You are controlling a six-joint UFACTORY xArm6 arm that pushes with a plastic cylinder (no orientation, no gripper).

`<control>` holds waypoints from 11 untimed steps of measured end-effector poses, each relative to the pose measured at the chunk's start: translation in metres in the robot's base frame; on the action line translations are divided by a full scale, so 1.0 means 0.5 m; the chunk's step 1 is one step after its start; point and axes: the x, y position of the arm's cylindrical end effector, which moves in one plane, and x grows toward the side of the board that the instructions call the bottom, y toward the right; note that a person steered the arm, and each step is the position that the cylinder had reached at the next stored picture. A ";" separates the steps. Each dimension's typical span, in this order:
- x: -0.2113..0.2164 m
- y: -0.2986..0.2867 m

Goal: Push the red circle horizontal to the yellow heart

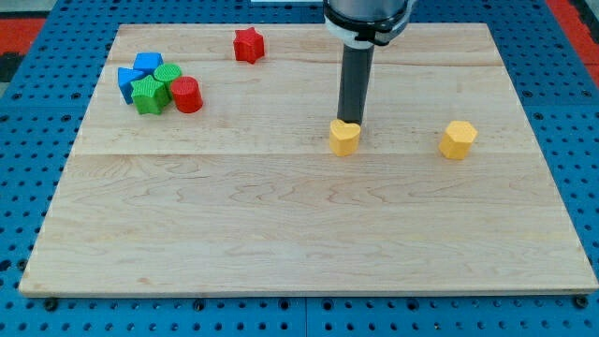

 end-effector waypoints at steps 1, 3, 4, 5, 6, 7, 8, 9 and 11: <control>0.000 -0.013; -0.238 -0.195; -0.222 -0.352; -0.165 -0.406; -0.156 -0.405; -0.140 -0.433; -0.090 -0.440; -0.046 -0.445; -0.020 -0.482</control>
